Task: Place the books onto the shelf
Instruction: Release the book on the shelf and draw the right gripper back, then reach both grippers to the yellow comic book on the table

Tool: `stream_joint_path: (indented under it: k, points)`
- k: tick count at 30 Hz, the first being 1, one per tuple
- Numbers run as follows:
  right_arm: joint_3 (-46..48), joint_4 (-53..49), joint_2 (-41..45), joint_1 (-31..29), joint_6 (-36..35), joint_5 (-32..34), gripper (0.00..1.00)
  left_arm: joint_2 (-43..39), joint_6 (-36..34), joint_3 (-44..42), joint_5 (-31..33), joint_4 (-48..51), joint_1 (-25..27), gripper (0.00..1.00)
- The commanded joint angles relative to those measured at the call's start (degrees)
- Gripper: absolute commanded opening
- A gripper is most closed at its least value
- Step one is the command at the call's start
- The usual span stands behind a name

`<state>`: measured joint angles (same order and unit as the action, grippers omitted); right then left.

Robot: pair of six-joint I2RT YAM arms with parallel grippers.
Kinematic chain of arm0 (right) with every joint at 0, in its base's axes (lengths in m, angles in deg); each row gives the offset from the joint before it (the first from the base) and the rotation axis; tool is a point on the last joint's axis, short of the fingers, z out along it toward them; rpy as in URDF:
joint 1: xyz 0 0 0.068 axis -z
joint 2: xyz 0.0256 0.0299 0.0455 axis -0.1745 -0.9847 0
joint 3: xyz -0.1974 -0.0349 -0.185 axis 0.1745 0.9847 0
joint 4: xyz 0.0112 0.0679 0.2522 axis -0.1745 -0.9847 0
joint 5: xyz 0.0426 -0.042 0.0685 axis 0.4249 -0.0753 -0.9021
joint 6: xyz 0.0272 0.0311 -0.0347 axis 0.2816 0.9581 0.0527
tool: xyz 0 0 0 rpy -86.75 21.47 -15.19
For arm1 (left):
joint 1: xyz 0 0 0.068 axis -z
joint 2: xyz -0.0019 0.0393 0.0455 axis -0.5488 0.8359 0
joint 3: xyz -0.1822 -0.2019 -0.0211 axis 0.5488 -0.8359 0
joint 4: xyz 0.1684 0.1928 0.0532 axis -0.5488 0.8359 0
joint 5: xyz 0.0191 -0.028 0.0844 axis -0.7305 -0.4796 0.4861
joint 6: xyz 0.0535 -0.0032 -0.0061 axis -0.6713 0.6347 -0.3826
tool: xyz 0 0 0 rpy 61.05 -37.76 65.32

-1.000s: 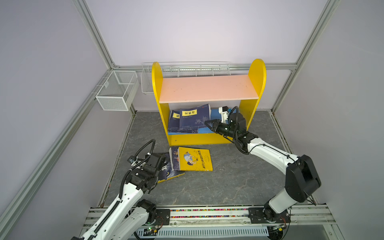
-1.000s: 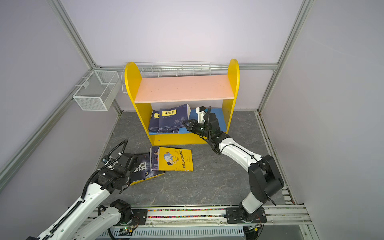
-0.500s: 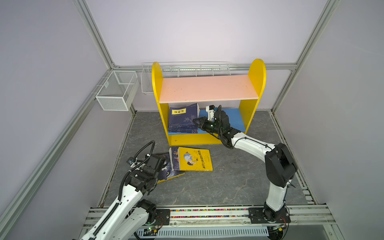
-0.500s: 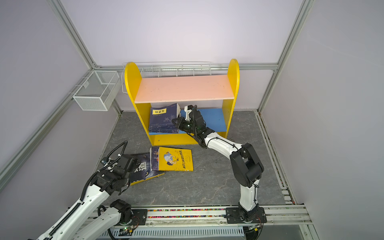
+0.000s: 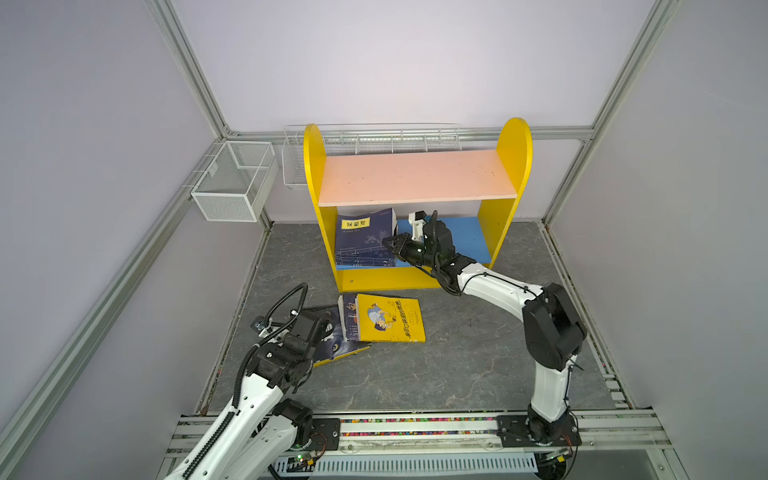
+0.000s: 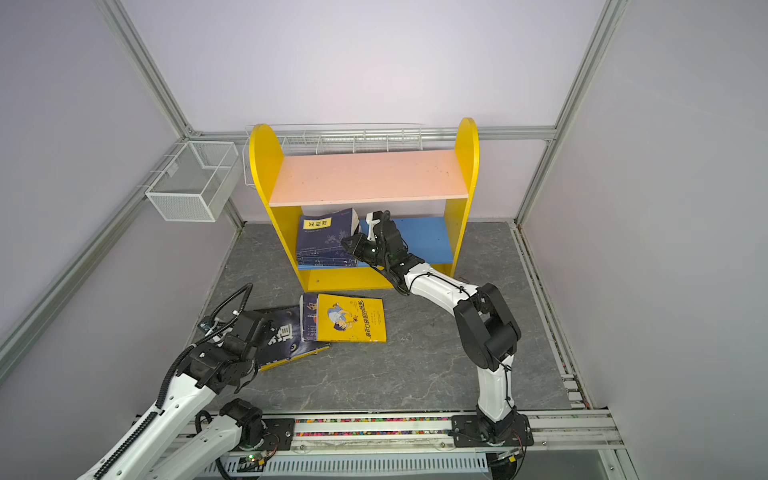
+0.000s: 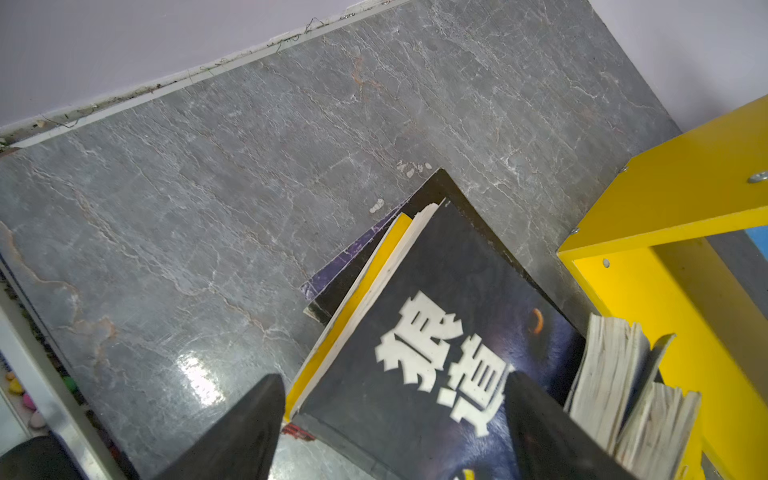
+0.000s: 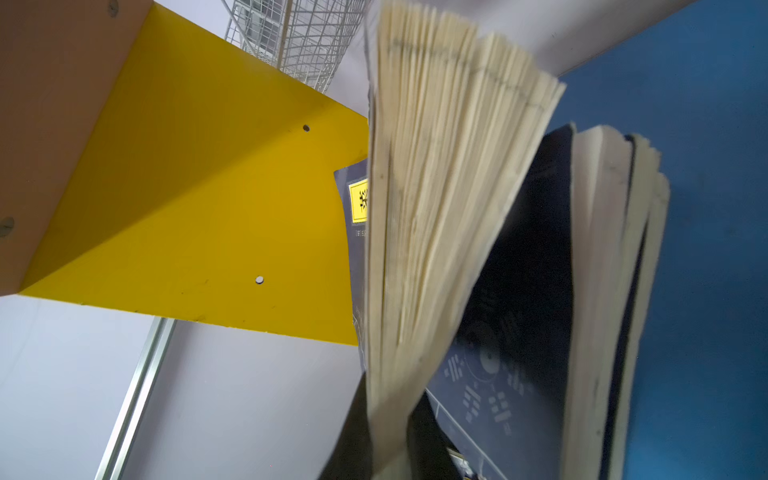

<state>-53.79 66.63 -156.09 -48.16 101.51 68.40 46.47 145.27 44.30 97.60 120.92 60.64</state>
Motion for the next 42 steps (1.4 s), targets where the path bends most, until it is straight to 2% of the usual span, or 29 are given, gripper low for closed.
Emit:
stream_joint_path:
  k: [1, 7, 17, 20, 23, 29, 34, 38, 42]
  points:
    - [-4.4, -6.8, -1.6, -1.1, -1.4, -0.7, 0.15, -0.1, 0.6, -0.3, 1.4, 2.0, -0.4, 0.84]
    - [-8.0, -17.3, -1.5, -1.4, -5.7, 1.5, 0.21, -0.1, 0.6, -0.3, 1.2, 1.7, -0.3, 0.84]
    - [-14.0, -29.6, -1.1, -1.4, -11.4, 6.2, 0.50, 0.4, 0.4, 0.0, 0.6, 1.0, -0.4, 0.85]
    - [-15.6, -32.2, -0.7, -1.2, -13.6, 8.1, 0.62, 0.6, 0.2, 0.2, 0.6, 0.9, -0.4, 0.85]
    - [-16.0, -33.2, 0.1, -0.7, -15.1, 9.5, 0.69, 0.7, 0.0, 0.2, 0.5, 0.9, -0.4, 0.85]
    - [-15.2, -34.7, 1.8, 0.1, -17.8, 11.4, 0.72, 1.0, -0.4, 0.1, 0.2, 0.3, -0.4, 0.85]
    - [-9.4, -31.8, 6.2, 0.3, -20.9, 10.1, 0.71, 1.0, -4.7, -0.2, -1.5, -3.5, -0.4, 0.85]
    - [-0.5, -30.2, 13.8, 0.3, -25.1, 9.7, 0.71, 1.0, -11.9, -0.2, -4.8, -9.3, -0.4, 0.84]
    - [9.4, -32.1, 20.6, 0.7, -29.8, 6.4, 0.71, 3.7, -20.3, 0.1, -11.6, -16.6, -0.3, 0.83]
